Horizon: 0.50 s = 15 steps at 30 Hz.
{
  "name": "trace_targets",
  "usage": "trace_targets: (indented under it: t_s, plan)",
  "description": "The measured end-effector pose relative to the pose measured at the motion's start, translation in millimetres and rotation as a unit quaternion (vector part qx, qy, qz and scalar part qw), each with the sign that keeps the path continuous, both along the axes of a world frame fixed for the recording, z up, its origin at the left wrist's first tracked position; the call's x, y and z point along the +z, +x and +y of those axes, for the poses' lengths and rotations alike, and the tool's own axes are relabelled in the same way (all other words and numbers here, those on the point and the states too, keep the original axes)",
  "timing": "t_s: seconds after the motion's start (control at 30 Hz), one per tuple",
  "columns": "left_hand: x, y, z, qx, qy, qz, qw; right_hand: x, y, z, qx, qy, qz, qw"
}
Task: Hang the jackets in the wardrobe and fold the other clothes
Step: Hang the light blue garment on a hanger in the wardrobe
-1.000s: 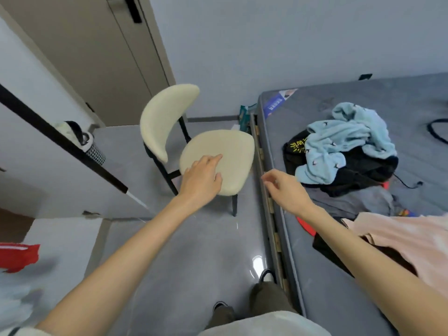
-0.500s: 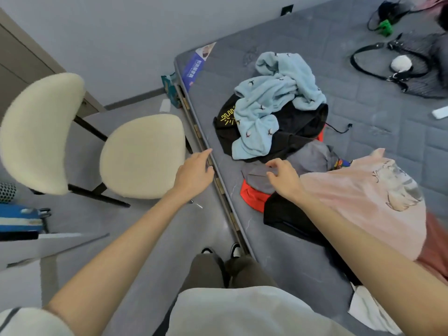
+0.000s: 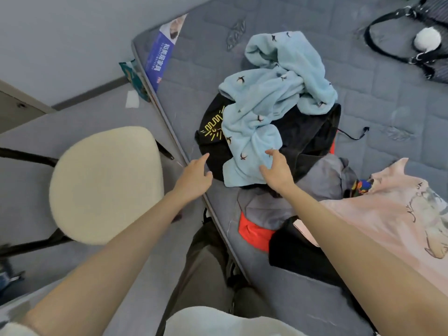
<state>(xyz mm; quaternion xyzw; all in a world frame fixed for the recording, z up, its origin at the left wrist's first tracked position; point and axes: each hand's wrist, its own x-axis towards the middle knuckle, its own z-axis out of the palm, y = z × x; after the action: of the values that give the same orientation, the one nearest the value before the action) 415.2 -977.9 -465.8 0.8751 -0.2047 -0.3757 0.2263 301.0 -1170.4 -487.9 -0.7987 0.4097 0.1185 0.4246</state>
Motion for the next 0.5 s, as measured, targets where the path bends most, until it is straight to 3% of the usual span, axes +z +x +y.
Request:
trace_targets:
  t_s: [0.1,0.2,0.33,0.5]
  plan:
    - [-27,40,-24,-0.003,-0.011,0.011,1.000,-18,48,-17,-0.062,0.030,-0.017,0.997]
    - [-53,75,-52,-0.008,-0.035,0.016,0.999,-31,98,-47,-0.159,0.050,-0.092,0.982]
    - [-87,113,-95,-0.012,-0.094,0.010,0.995,-41,151,-97,-0.269,0.072,-0.101,0.955]
    - [-119,133,-146,-0.032,-0.084,-0.002,0.996,-55,174,-128,-0.264,0.043,-0.098,0.959]
